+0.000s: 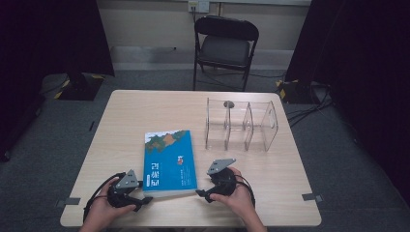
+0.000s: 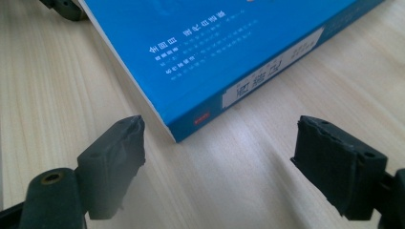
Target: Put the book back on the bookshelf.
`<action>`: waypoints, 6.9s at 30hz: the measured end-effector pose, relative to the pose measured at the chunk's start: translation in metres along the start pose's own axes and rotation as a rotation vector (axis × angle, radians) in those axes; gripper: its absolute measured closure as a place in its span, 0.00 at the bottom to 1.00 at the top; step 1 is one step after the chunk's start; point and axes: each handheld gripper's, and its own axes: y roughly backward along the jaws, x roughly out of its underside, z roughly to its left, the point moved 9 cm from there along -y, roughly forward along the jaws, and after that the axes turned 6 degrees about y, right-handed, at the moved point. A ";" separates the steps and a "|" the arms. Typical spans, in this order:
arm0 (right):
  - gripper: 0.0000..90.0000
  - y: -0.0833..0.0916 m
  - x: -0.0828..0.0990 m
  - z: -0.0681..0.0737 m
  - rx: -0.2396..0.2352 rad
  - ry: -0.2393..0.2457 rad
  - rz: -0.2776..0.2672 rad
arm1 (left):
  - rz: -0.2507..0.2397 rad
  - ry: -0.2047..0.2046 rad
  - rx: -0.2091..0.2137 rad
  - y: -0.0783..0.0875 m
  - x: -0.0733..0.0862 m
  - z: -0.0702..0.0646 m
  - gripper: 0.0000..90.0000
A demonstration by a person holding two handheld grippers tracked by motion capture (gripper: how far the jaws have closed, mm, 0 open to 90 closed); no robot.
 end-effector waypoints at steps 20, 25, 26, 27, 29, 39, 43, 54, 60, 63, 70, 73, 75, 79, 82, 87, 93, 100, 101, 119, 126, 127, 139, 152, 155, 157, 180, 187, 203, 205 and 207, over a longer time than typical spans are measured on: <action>0.10 -0.032 -0.024 0.017 0.031 0.126 0.012 | -0.006 0.038 -0.025 -0.002 -0.002 -0.001 0.38; 0.10 -0.033 -0.023 0.017 0.044 0.140 0.028 | 0.001 0.074 -0.011 -0.001 -0.003 -0.002 0.39; 0.09 -0.033 -0.023 0.018 0.050 0.151 0.030 | 0.008 0.074 -0.015 0.000 -0.003 -0.002 0.39; 0.09 -0.033 -0.022 0.018 0.055 0.151 0.038 | -0.002 0.098 -0.015 -0.001 -0.004 -0.003 0.39; 0.09 -0.034 -0.023 0.018 0.056 0.150 0.031 | 0.006 0.084 -0.019 0.000 -0.004 -0.002 0.39; 0.09 -0.034 -0.023 0.019 0.056 0.144 0.029 | -0.031 0.099 -0.011 0.010 -0.019 -0.004 0.41; 0.08 -0.034 -0.022 0.018 0.067 0.159 0.040 | -0.043 0.092 -0.013 0.014 -0.025 -0.003 0.40; 0.15 -0.030 -0.038 0.022 0.062 0.184 -0.053 | -0.041 0.096 0.004 0.014 -0.027 -0.002 0.40; 0.13 -0.047 -0.049 0.042 0.023 0.270 -0.034 | -0.042 0.108 0.006 0.014 -0.027 -0.003 0.40; 0.14 -0.052 -0.052 0.045 0.039 0.303 -0.034 | -0.041 0.111 0.006 0.014 -0.028 -0.003 0.40; 0.11 -0.067 -0.063 0.052 0.050 0.310 -0.039 | -0.038 0.117 0.001 0.018 -0.040 -0.004 0.40; 0.15 -0.067 -0.064 0.051 0.048 0.297 -0.054 | -0.041 0.121 0.000 0.018 -0.041 -0.004 0.40; 0.18 -0.066 -0.065 0.049 0.051 0.286 -0.066 | -0.043 0.122 -0.003 0.017 -0.041 -0.005 0.40; 0.30 -0.063 -0.066 0.044 0.063 0.267 -0.076 | -0.037 0.117 -0.005 0.017 -0.041 -0.004 0.40; 0.34 -0.062 -0.066 0.043 0.077 0.259 -0.080 | -0.034 0.112 -0.006 0.016 -0.041 -0.004 0.40; 0.59 -0.055 -0.069 0.049 0.060 0.276 -0.085 | -0.043 0.122 -0.013 0.013 -0.037 -0.002 0.39; 0.76 -0.049 -0.074 0.049 0.063 0.301 -0.078 | -0.024 0.095 -0.024 0.007 -0.027 -0.003 0.30; 0.80 -0.043 -0.078 0.048 0.064 0.270 -0.067 | -0.011 0.080 0.001 0.011 -0.016 -0.003 0.24; 0.80 -0.043 -0.078 0.048 0.064 0.270 -0.067 | -0.011 0.080 0.001 0.011 -0.016 -0.003 0.24; 0.82 -0.024 -0.105 0.041 0.070 0.220 -0.019 | -0.007 0.072 0.016 0.013 -0.003 -0.004 0.22; 0.83 -0.022 -0.112 0.039 0.071 0.215 0.007 | 0.013 0.063 0.008 0.006 0.002 -0.008 0.21; 0.83 -0.021 -0.112 0.039 0.070 0.215 0.012 | 0.018 0.062 0.000 0.003 0.004 -0.009 0.21; 0.83 -0.019 -0.119 0.037 0.068 0.192 0.011 | -0.014 0.094 -0.082 -0.008 0.000 -0.006 0.14; 0.83 -0.009 -0.138 0.032 0.075 0.156 0.019 | -0.051 0.174 -0.159 -0.007 -0.002 -0.001 0.22; 0.83 -0.008 -0.140 0.032 0.075 0.160 0.022 | -0.052 0.180 -0.172 -0.004 -0.002 0.002 0.30; 0.83 -0.009 -0.138 0.033 0.076 0.156 0.029 | -0.054 0.185 -0.165 -0.004 -0.002 0.002 0.31; 0.83 -0.014 -0.126 0.041 0.059 0.158 0.024 | -0.162 0.325 -0.040 -0.001 -0.006 0.017 0.44; 0.81 -0.029 -0.102 0.052 0.045 0.199 0.056 | -0.169 0.302 -0.006 -0.003 -0.013 0.009 0.43; 0.67 -0.044 -0.083 0.066 -0.053 0.183 0.039 | -0.140 0.215 -0.014 -0.008 -0.012 0.006 0.43; 0.53 -0.043 -0.080 0.067 -0.100 0.143 0.020 | -0.145 0.214 -0.009 -0.009 -0.012 0.006 0.43; 0.51 -0.042 -0.077 0.067 -0.095 0.171 0.019 | -0.145 0.208 -0.015 -0.009 -0.012 0.006 0.43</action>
